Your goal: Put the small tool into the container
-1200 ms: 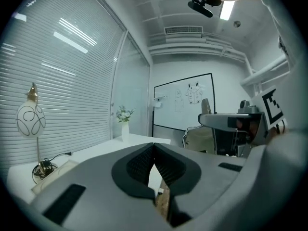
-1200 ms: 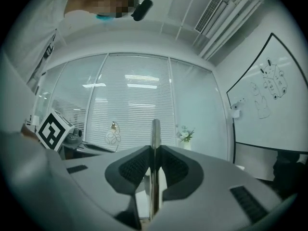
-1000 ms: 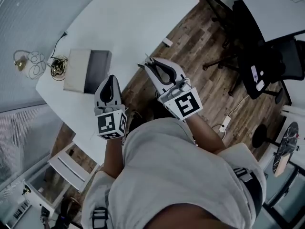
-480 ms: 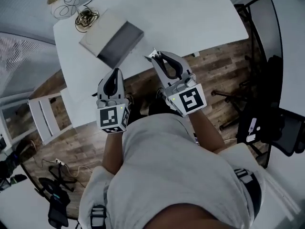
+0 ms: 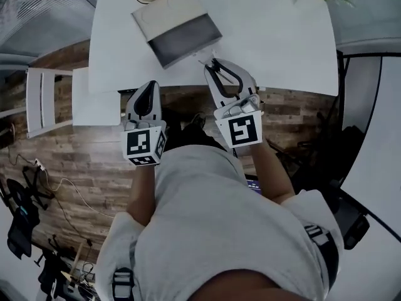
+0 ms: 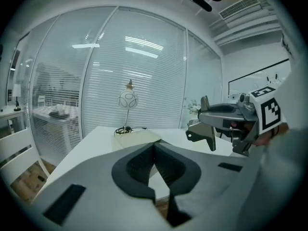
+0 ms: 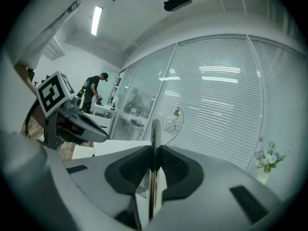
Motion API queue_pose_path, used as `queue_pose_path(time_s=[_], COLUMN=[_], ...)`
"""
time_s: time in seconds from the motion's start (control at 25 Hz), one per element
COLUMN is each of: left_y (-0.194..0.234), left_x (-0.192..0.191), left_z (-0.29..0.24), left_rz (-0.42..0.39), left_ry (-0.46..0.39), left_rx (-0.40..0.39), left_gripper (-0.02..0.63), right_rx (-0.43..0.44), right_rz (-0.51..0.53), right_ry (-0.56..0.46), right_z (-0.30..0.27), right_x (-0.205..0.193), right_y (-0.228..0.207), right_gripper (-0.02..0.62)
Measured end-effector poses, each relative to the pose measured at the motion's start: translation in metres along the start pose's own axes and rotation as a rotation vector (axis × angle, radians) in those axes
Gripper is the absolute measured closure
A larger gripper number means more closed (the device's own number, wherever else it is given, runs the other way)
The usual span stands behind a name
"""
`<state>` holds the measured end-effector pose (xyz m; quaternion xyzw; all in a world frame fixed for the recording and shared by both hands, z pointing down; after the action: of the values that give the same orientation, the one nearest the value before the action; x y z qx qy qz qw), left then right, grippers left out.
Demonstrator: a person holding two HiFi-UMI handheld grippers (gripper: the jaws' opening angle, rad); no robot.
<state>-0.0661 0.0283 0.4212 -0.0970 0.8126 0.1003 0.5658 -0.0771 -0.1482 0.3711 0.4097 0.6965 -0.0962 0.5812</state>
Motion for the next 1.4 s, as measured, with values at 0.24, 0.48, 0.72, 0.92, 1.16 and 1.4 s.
queue_pose_path(time_s=[0.24,0.48,0.72,0.92,1.16,1.4], left_y=[0.033,0.057,0.071,0.098,0.108,0.116], left_x=[-0.010,-0.027,-0.049,-0.063,-0.073,-0.083], left_z=[-0.010,-0.028,-0.050,-0.073,-0.083,-0.093], left_rz=[0.052,0.120,0.153,0.147,0.188,0.180], left_ry=[0.013,0.052,0.101,0.141,0.163,0.185], left_rx=[0.037,0.036,0.052,0.038,0.040,0.033], left_gripper=[0.581,0.581,0.581,0.582,0.581,0.583], right_rx=[0.039,0.101,0.171,0.192,0.226,0.249], right_rz=[0.188,0.320,0.419,0.483,0.529,0.577], right_ry=[0.063,0.147,0.225,0.280,0.331,0.376], right_z=[-0.042,-0.078,-0.111,-0.150,-0.176,-0.195], right_x=[0.008,-0.002,-0.020,-0.031,-0.050,-0.068], right_y=[0.013,0.026,0.032,0.034,0.039,0.040], right_gripper=[0.508,0.508,0.508,0.508,0.508,0.508])
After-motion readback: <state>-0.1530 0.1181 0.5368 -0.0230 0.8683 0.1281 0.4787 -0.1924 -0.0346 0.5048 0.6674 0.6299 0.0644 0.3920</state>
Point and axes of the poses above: the fingertips, and each gripper's own axes: z backward along the fingers, y to its left, x out of its top, the point moved 5 cm from there along z, backward along the fingers, and after that the axes turned 10 degrees about x, right-handed, at the moved point
